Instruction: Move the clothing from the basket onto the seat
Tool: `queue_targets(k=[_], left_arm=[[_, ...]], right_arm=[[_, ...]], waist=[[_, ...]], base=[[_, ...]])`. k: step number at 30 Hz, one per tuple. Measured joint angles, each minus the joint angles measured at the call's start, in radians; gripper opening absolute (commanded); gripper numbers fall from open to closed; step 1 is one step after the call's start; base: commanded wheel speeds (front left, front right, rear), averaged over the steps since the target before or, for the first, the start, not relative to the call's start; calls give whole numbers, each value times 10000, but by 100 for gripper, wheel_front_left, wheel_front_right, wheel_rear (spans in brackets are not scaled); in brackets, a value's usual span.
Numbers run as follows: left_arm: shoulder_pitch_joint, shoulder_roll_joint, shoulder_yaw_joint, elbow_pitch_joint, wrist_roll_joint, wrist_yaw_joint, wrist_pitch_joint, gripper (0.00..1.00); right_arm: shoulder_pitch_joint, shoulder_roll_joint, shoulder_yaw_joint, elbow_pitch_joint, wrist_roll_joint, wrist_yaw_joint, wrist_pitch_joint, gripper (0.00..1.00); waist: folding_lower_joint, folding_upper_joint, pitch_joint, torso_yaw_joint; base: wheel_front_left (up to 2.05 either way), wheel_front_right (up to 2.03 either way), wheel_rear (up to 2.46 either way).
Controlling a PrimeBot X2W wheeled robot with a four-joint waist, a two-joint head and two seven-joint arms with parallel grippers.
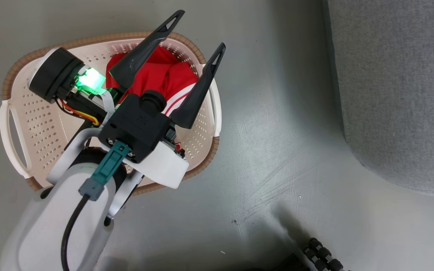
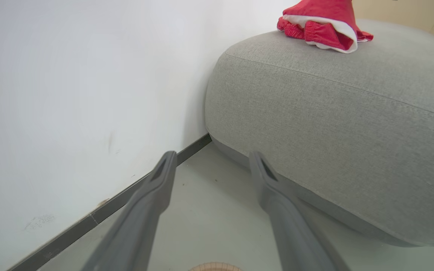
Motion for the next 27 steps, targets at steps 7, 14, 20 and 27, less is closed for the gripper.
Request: queue_targets(k=[7, 14, 20, 27], left_arm=[[-1, 19, 31, 201, -2, 0, -213, 100], [0, 52, 242, 401, -4, 13, -548, 100], [14, 40, 518, 520, -21, 198, -926, 100], [311, 36, 976, 729, -132, 518, -1365, 100]], right_arm=[[260, 382, -190, -35, -293, 0, -249, 100], [777, 738, -431, -245, -395, 0, -665, 100], [1539, 1319, -401, -566, -742, 0, -872, 100], [2155, 1856, -387, -1116, -918, 0, -1070, 100]], waist=[[0, 0, -153, -90], [0, 0, -461, -190], [0, 0, -813, -228], [0, 0, -1311, -202]], base=[[0, 0, 0], [0, 0, 0], [0, 0, 0], [0, 0, 0]])
